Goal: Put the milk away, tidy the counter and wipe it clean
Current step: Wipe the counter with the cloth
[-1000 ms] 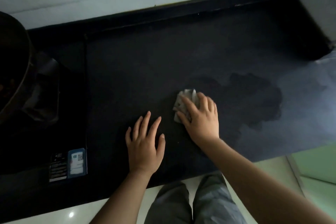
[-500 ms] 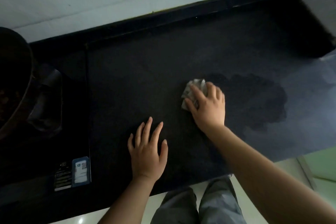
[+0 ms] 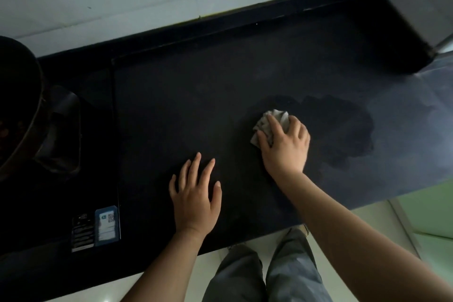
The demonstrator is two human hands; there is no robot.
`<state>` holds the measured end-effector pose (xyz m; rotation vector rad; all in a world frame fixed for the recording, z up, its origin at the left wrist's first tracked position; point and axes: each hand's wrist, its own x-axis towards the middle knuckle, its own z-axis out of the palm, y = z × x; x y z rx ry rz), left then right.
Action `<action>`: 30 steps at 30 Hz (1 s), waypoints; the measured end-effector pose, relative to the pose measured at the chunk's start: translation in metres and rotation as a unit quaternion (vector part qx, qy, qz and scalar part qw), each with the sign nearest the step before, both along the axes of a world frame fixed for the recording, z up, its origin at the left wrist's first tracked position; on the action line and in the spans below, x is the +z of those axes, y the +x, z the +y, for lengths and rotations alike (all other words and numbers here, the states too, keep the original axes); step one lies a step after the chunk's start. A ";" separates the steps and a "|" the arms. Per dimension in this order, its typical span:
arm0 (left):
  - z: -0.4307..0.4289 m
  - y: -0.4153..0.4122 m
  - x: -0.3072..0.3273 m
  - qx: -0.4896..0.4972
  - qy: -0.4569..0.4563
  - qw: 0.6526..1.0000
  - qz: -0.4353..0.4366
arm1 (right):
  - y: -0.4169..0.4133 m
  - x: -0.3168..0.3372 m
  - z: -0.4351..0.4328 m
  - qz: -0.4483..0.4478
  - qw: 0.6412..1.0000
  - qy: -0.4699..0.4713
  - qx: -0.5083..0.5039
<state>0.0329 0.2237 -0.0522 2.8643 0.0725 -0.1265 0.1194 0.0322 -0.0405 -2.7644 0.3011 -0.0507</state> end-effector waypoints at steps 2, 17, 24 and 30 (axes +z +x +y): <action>0.000 0.000 0.000 0.000 -0.001 1.000 -0.003 | -0.010 0.001 0.007 0.010 0.998 -0.010 0.059; -0.018 0.009 0.007 -0.041 -0.004 0.999 0.001 | -0.028 0.001 -0.068 0.010 0.998 -0.010 -0.054; -0.031 0.007 0.005 -0.052 -0.014 0.998 0.031 | -0.055 0.006 -0.041 0.030 0.991 -0.065 0.117; -0.025 0.011 0.014 -0.079 0.016 0.995 0.059 | -0.076 0.007 -0.088 0.038 0.994 -0.059 0.078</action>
